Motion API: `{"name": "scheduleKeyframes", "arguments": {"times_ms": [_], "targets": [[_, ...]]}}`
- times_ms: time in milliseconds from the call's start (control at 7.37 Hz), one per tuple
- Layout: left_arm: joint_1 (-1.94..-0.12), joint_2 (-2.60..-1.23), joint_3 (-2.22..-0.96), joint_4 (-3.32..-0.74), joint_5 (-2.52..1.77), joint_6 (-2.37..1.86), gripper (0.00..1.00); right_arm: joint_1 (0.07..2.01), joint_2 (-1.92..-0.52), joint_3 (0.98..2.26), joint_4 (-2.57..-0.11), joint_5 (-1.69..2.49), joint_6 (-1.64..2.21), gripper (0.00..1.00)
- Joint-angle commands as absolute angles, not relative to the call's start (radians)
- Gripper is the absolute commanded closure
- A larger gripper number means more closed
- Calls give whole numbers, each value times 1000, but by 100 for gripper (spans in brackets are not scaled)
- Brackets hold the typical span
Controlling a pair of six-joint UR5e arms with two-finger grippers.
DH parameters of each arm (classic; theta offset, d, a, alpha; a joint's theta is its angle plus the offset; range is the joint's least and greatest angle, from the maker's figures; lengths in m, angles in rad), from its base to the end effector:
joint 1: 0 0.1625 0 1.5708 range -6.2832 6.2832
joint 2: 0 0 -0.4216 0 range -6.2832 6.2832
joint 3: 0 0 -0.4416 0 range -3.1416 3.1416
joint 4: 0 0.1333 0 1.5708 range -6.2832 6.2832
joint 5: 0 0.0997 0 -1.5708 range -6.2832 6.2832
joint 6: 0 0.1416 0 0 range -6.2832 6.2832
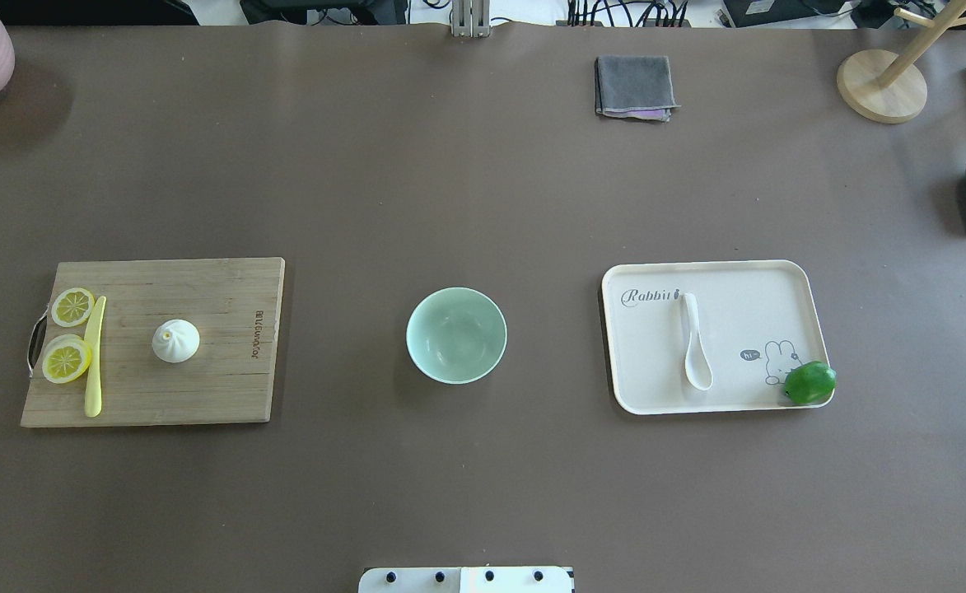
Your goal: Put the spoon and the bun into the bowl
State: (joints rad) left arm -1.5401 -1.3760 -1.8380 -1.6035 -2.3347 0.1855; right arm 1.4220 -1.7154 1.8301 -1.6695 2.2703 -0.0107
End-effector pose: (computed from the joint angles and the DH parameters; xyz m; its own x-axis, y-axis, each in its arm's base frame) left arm -0.0209 -0.4696 0.6354 0.7016 0.2764 -0.6568 -0.1627 0.9595 0.2300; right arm -0.0294 -0.4803 0.6359 0.7536 -0.1342 0.6435 0.1563 0.9874 0.0229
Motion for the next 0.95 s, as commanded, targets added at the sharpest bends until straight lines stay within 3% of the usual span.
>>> {"name": "scheduleKeyframes", "arguments": {"times_ms": [0, 407, 814], "targets": [[-1540, -1379, -1842, -1606, -2333, 186, 1, 1422, -1707, 1835, -1584, 2270, -9, 0], [-1540, -1431, -1867, -1611, -2335, 178, 1, 1422, -1701, 1836, -1227, 2272, 32, 0], [-1542, -1499, -1838, -1793, -2325, 175, 1, 1361, -1616, 1838, -1195, 2273, 115, 0]]}}
